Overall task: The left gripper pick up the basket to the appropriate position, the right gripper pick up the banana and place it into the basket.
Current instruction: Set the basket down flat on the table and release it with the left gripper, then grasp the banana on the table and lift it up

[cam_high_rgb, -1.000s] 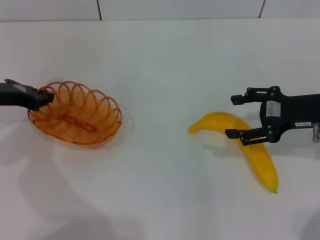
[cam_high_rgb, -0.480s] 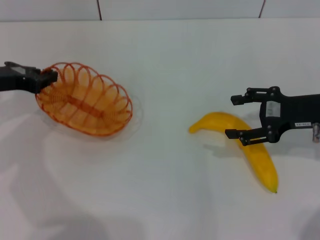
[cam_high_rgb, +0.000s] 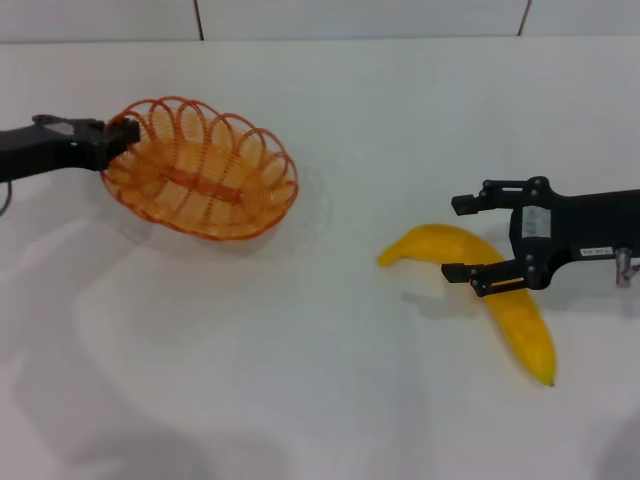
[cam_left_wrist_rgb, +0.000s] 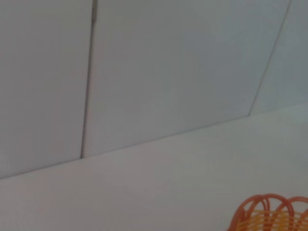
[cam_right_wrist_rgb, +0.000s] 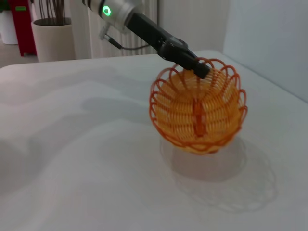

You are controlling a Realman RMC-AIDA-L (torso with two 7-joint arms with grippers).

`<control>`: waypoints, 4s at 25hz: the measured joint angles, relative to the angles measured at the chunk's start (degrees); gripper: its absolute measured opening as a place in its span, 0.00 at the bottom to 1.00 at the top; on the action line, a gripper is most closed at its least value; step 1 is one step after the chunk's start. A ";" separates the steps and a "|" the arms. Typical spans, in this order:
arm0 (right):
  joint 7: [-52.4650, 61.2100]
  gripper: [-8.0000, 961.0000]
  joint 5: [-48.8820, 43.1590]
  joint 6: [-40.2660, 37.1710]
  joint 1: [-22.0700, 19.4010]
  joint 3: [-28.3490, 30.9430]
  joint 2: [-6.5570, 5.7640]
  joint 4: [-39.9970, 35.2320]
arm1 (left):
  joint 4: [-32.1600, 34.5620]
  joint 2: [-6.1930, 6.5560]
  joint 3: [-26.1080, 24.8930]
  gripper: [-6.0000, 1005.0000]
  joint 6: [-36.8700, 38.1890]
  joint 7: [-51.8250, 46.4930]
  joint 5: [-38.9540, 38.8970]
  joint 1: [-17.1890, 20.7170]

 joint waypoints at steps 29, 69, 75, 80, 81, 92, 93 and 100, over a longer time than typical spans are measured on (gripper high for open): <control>0.06 0.90 2.98 -0.30 0.95 0.67 -0.10 -0.46 | -15.56 -0.15 0.86 0.10 -6.03 4.72 -12.70 -1.03; 0.09 0.90 2.99 -0.60 1.11 0.58 -0.09 -0.03 | -16.17 -0.07 3.57 0.18 -6.00 -1.85 -9.04 -1.15; 0.09 0.90 2.98 -0.63 1.19 0.58 -0.09 -0.01 | -16.21 -0.10 3.57 0.27 -5.99 -1.51 -9.14 -1.15; 0.09 0.90 2.98 -0.62 1.20 0.58 -0.09 -0.01 | -15.94 -0.17 3.24 0.44 -5.99 -0.49 -9.67 -0.67; 0.11 0.90 2.99 -0.62 1.20 0.58 -0.09 -0.01 | -15.85 -0.17 3.13 0.46 -5.95 0.04 -9.90 -0.45; 0.52 0.90 2.98 -0.71 1.18 0.58 -0.09 -0.01 | -12.80 -0.26 3.56 0.81 -5.50 6.49 -10.88 1.54; 0.56 0.90 2.98 -0.71 1.17 0.58 -0.09 -0.02 | -12.76 -0.26 3.57 0.83 -5.45 7.22 -10.77 1.66; 0.43 0.90 2.98 -0.72 1.04 0.61 -0.09 0.06 | -10.58 -0.40 3.42 0.92 -2.67 17.29 -13.04 5.13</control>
